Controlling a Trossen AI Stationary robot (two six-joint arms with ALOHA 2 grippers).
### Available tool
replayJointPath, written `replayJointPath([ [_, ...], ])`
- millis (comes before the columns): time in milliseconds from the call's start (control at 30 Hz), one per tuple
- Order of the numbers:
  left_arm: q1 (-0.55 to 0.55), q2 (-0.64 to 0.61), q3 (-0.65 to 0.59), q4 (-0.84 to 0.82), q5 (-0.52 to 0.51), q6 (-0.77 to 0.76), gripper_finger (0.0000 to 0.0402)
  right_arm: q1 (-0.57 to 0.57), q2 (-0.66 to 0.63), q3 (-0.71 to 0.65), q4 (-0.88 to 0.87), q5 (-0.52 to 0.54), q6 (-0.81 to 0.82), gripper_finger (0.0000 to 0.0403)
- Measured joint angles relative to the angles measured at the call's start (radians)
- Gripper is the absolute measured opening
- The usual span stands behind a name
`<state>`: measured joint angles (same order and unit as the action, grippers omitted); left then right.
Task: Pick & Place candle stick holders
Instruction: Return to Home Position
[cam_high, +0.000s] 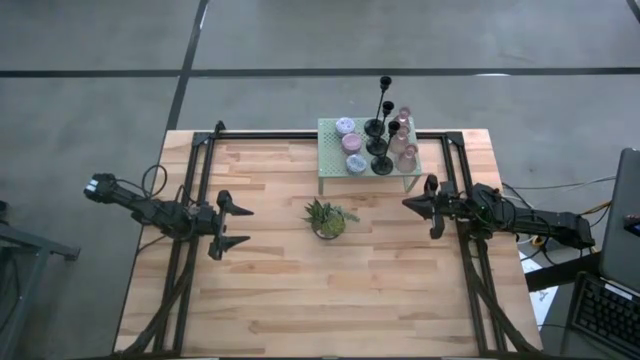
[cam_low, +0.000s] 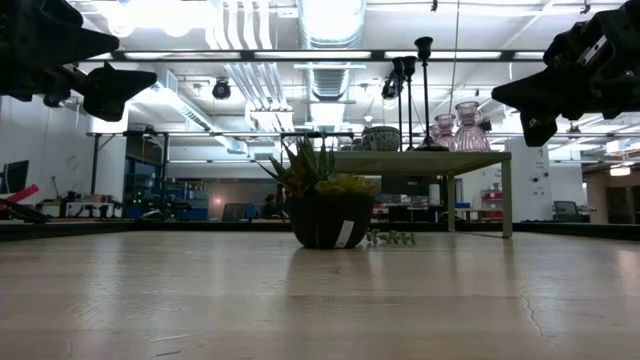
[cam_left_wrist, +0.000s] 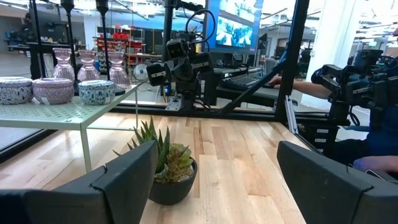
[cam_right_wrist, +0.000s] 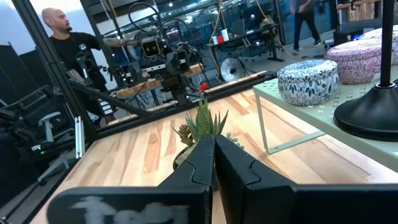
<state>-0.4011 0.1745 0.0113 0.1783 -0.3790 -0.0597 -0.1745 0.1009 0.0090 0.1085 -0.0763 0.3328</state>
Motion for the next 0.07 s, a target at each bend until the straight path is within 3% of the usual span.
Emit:
replayJointPath([
  [67, 0.0, 0.0, 0.0, 0.0, 0.0, 0.0, 0.0335, 0.0, 0.0, 0.0, 0.0, 0.0, 0.0, 0.0009],
])
